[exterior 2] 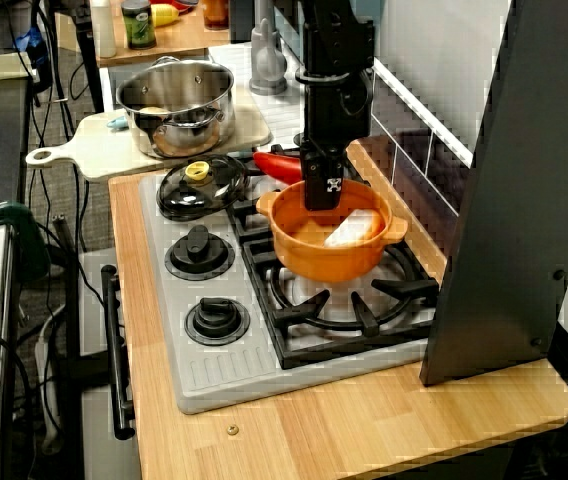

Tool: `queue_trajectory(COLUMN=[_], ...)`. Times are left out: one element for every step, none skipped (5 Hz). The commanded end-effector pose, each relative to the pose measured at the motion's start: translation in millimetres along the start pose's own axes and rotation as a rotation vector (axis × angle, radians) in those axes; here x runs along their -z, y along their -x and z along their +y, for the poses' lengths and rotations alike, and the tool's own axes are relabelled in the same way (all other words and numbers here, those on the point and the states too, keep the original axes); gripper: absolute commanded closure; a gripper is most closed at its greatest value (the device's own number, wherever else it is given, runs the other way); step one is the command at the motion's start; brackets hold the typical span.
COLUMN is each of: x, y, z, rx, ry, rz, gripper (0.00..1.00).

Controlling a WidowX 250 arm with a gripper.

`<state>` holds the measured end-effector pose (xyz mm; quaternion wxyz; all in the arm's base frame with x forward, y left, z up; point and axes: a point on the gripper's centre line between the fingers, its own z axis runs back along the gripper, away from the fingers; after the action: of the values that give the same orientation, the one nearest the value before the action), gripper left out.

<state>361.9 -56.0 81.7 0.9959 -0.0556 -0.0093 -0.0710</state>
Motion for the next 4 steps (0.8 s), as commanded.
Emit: queue_trajectory(x=[-6.8,-5.7,-4.3,-1.1], y=[-4.3,-3.4,-2.9,-1.1], z=[1.8,0.2,-0.8,-1.8], rx=[0.002,0.001,0.000,0.003], ry=[-0.009,-0.011,-0.015,-0.019], rz=[-0.038,-0.037,-0.036,-0.029], gripper=[1.00,1.00,1.00,1.00])
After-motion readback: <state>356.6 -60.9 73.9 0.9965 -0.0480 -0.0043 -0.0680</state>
